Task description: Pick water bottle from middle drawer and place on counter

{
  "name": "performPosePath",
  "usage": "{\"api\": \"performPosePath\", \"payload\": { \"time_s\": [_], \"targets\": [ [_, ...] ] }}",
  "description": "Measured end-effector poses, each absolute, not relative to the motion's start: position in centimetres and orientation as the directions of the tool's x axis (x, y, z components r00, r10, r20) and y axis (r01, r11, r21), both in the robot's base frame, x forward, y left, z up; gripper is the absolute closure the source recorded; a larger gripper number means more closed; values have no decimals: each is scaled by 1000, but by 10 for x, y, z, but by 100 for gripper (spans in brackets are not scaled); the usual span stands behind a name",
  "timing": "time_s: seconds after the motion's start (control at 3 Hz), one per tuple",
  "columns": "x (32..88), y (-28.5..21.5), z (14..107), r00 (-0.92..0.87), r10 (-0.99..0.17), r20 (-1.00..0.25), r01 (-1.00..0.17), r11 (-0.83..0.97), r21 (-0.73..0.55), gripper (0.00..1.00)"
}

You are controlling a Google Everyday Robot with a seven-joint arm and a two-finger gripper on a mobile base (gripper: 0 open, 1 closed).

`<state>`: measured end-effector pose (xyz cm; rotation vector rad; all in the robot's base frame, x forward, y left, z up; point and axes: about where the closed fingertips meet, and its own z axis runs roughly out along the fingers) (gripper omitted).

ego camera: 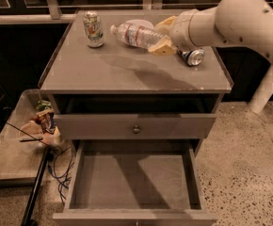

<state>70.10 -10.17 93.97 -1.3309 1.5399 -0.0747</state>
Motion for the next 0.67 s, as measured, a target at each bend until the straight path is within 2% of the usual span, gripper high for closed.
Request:
{"api": "performPosePath", "payload": {
  "time_s": [0.67],
  "targets": [
    [743,-82,923,115,-691,-713,-748,412,-520,100]
  ]
}}
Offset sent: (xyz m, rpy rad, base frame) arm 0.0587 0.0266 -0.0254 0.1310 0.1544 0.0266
